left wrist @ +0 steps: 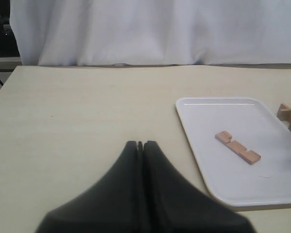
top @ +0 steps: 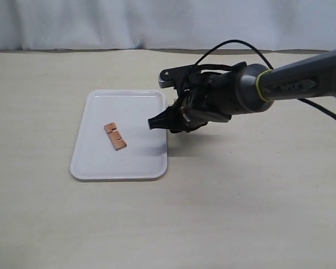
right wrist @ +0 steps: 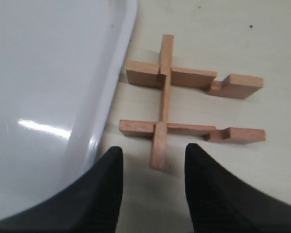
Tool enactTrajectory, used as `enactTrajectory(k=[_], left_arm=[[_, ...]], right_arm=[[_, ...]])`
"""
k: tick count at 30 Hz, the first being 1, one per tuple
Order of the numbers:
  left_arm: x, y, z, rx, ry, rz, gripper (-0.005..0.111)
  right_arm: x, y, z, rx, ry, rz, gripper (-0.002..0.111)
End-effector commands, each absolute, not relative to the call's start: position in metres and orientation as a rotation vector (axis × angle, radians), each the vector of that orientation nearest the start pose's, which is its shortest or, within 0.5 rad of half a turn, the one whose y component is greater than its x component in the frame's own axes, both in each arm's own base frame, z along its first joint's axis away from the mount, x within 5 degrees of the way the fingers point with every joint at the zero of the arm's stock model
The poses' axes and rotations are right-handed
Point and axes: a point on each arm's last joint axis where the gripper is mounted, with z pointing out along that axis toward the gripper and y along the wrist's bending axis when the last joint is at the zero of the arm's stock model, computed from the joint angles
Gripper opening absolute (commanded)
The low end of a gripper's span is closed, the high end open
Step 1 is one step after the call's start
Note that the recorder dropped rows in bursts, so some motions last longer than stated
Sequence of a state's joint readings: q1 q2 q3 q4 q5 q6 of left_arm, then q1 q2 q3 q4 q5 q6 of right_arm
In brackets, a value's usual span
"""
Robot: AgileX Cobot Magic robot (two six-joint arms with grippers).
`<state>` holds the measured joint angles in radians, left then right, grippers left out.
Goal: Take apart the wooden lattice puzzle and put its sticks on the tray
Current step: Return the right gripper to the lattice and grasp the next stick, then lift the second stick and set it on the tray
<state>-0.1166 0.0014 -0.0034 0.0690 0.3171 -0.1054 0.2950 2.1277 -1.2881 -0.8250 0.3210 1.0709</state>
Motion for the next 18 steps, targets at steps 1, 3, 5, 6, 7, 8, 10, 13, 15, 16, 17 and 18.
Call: enactTrajectory(k=[1, 3, 5, 6, 7, 8, 10, 13, 15, 16, 17, 18], left_arm=[[0.054, -0.004, 0.185, 0.051, 1.791, -0.097, 0.0], [0.054, -0.004, 0.185, 0.051, 1.791, -0.097, 0.0], [0.054, -0.004, 0.185, 0.051, 1.791, -0.097, 0.0], [0.054, -0.004, 0.185, 0.051, 1.791, -0.097, 0.0], [0.054, -0.004, 0.185, 0.051, 1.791, -0.097, 0.0], [0.054, -0.004, 0.185, 0.051, 1.791, -0.097, 0.0], [0.054, -0.004, 0.185, 0.051, 1.791, -0.097, 0.0], [0.054, -0.004, 0.185, 0.051, 1.791, -0.097, 0.0], [0.054, -0.004, 0.185, 0.051, 1.791, -0.097, 0.0], [0.054, -0.004, 0.185, 0.051, 1.791, -0.097, 0.0], [0.054, -0.004, 0.185, 0.051, 1.791, -0.097, 0.0], [0.054, -0.004, 0.185, 0.051, 1.791, -0.097, 0.0]], right_arm=[[0.421, 0.109, 0.109, 0.068, 2.486, 0.009, 0.038], [0.422, 0.108, 0.108, 0.062, 2.488, -0.011, 0.032], [0.423, 0.108, 0.109, 0.043, 2.485, -0.025, 0.021], [0.423, 0.107, 0.109, 0.036, 2.484, -0.032, 0.013], [0.423, 0.107, 0.11, 0.029, 2.483, -0.04, 0.005], [0.422, 0.106, 0.11, 0.031, 2.487, -0.054, 0.005], [0.422, 0.104, 0.109, 0.069, 2.497, -0.071, 0.005], [0.42, 0.101, 0.114, 0.085, 2.502, -0.119, 0.005], [0.419, 0.103, 0.123, 0.072, 2.489, -0.129, 0.005], [0.418, 0.105, 0.129, 0.06, 2.475, -0.124, 0.005], [0.417, 0.109, 0.137, 0.037, 2.461, -0.119, 0.005], [0.416, 0.11, 0.145, 0.028, 2.443, -0.112, 0.005]])
